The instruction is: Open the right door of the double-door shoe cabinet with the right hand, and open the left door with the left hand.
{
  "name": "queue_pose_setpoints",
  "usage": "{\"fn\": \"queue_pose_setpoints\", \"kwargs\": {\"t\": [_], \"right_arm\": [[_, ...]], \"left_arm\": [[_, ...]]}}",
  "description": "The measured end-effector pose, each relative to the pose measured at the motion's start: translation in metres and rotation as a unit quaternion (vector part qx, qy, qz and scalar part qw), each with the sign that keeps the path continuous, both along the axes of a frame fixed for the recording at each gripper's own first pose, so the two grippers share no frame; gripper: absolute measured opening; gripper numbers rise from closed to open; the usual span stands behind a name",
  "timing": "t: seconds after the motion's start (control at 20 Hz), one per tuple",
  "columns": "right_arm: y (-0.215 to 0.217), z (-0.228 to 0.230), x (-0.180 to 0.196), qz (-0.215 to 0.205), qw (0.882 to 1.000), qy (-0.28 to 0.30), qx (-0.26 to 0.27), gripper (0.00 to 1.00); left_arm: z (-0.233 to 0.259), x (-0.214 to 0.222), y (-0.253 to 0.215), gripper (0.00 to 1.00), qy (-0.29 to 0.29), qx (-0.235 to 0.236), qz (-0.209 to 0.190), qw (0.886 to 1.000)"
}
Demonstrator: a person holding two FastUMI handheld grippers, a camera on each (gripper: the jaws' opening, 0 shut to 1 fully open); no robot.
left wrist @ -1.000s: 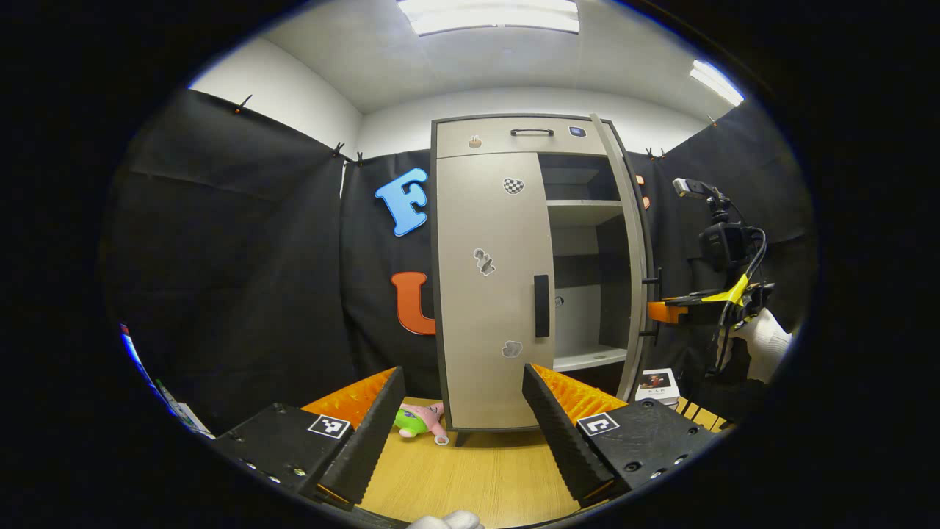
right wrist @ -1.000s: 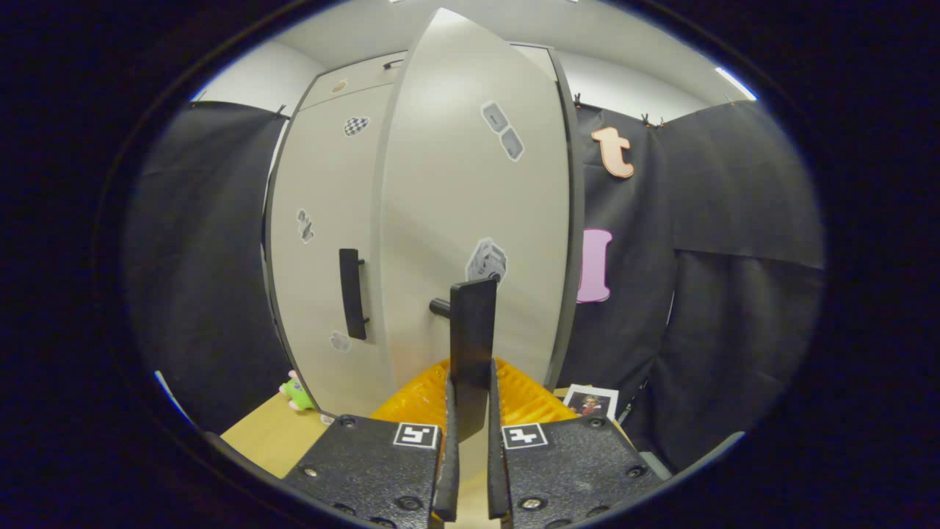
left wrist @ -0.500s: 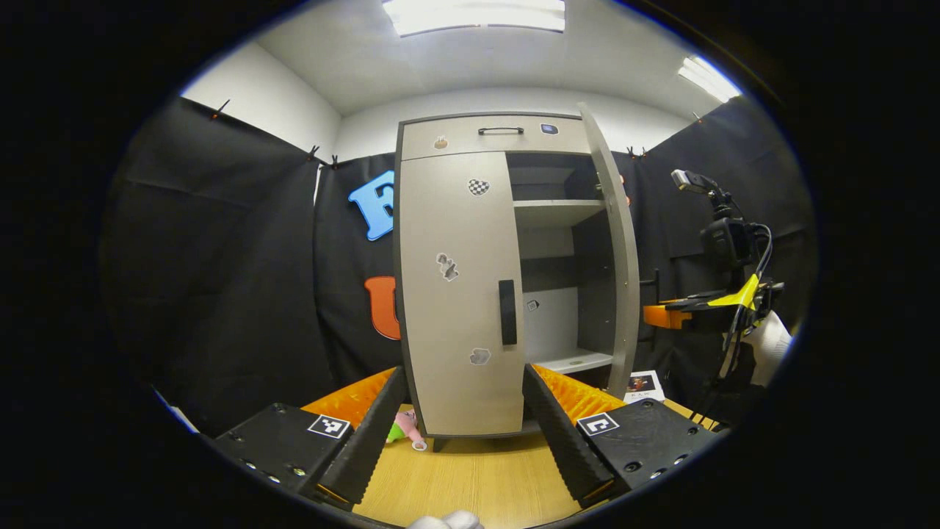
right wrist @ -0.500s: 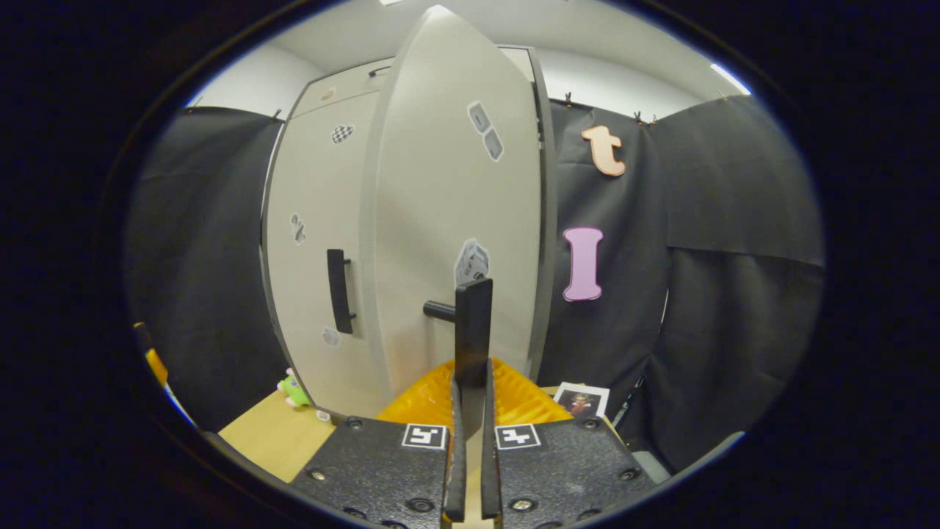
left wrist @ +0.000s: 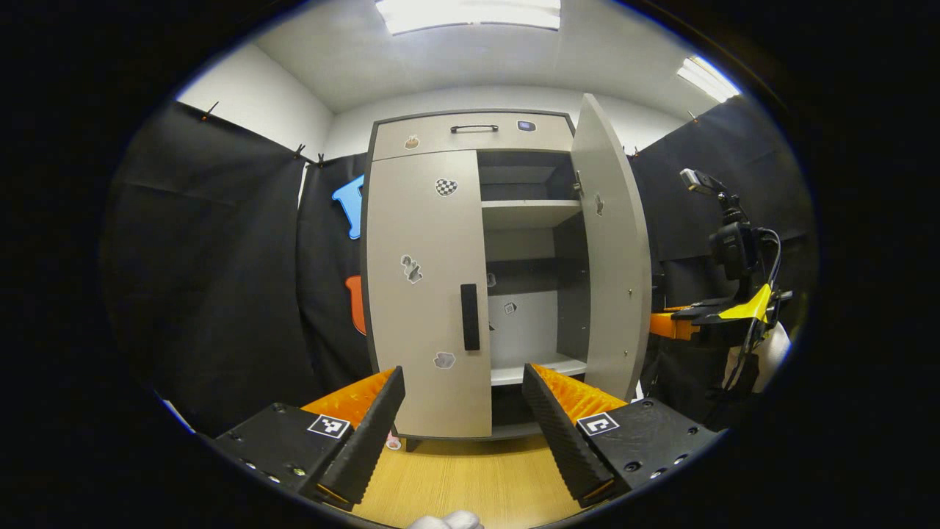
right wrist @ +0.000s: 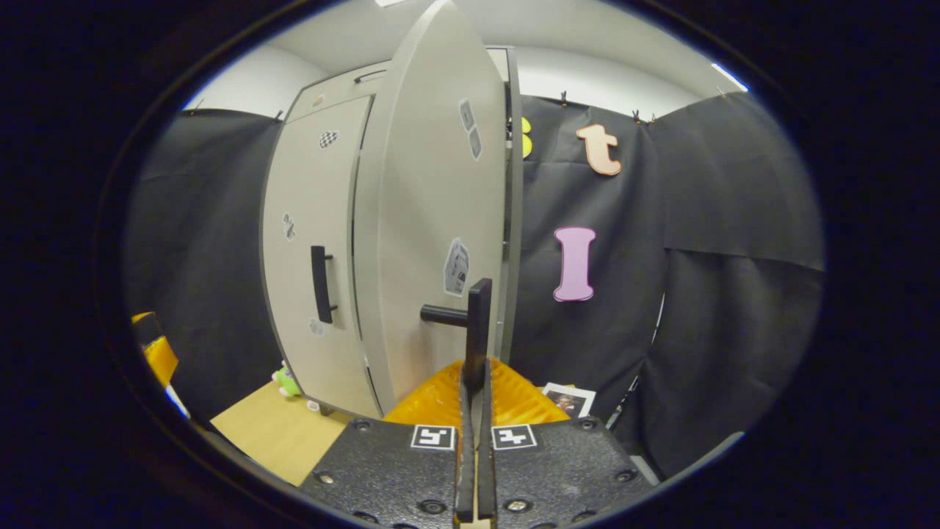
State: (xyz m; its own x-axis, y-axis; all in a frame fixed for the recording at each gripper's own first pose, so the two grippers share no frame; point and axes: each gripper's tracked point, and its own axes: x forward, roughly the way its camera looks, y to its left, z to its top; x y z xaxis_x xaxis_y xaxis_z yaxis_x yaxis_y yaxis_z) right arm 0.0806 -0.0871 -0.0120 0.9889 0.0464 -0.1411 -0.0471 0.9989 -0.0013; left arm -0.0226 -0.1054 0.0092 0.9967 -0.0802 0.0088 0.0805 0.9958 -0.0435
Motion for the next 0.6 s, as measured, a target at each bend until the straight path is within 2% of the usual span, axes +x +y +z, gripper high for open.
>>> {"fn": "queue_pose_setpoints", "kwargs": {"t": [0.35, 0.6], "right_arm": [[-0.030, -0.001, 0.001, 0.015, 1.000, 0.002, -0.004, 0.05], [-0.050, 0.000, 0.005, 0.010, 1.000, -0.002, 0.013, 0.04]], "left_arm": [[0.004, -0.001, -0.023, 0.96, 0.005, -0.002, -0.007, 1.000], [0.004, 0.001, -0.025, 0.96, 0.007, 0.004, -0.004, 1.000]]}}
